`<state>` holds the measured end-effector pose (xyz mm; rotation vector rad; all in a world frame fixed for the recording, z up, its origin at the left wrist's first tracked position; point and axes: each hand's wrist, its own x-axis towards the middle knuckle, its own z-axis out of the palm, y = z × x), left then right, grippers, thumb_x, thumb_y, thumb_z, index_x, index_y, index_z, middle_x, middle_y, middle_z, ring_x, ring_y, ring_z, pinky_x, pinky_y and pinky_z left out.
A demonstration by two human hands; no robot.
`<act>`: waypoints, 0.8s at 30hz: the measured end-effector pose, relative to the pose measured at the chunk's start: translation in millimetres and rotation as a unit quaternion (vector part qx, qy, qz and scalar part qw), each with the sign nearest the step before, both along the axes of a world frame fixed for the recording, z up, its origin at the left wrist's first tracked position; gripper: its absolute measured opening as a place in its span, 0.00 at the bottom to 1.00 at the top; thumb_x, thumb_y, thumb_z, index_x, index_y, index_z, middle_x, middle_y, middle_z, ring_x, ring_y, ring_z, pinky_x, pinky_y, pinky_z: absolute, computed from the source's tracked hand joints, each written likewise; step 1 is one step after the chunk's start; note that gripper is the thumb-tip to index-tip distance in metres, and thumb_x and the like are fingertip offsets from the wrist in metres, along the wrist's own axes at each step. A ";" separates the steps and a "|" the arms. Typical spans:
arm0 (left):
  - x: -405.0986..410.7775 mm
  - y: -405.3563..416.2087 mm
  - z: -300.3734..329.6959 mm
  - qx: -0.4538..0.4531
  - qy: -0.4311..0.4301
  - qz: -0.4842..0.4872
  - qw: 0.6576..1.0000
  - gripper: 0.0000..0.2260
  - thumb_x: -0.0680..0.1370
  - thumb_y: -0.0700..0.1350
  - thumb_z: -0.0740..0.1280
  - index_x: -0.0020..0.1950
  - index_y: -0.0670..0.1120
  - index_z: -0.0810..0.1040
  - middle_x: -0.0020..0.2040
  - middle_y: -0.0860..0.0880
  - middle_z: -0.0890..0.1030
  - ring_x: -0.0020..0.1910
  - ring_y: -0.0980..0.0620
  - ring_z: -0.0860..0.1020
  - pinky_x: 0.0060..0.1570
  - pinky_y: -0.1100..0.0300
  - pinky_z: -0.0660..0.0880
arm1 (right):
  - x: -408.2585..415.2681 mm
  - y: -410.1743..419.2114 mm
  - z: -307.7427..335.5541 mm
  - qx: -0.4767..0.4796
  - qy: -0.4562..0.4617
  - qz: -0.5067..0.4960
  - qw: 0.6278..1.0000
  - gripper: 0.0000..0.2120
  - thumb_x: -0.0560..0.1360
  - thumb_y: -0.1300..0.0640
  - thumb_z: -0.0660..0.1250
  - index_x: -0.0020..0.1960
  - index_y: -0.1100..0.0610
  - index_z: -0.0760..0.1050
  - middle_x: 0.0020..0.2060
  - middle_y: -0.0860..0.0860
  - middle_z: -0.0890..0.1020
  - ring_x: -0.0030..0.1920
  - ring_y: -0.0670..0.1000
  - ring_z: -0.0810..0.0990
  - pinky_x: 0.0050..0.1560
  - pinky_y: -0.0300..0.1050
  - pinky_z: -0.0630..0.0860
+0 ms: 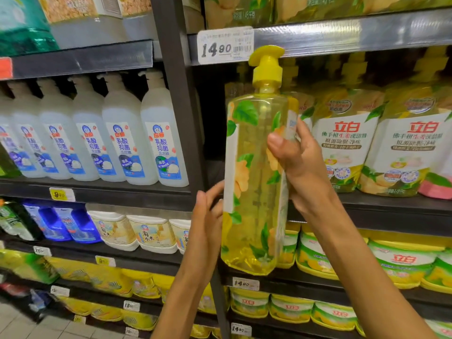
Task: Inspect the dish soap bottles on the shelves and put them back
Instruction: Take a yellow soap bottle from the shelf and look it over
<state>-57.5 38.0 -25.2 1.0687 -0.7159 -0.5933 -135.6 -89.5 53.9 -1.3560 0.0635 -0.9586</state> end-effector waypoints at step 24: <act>-17.6 10.0 -6.4 0.039 -0.006 -0.026 0.999 0.17 0.65 0.70 0.61 0.48 0.69 0.81 0.52 0.61 0.83 0.54 0.60 0.81 0.46 0.68 0.78 | -3.8 17.5 -1.3 0.000 0.074 -0.037 0.997 0.31 0.69 0.45 0.73 0.68 0.51 0.69 0.59 0.50 0.82 0.58 0.50 0.82 0.60 0.55 0.78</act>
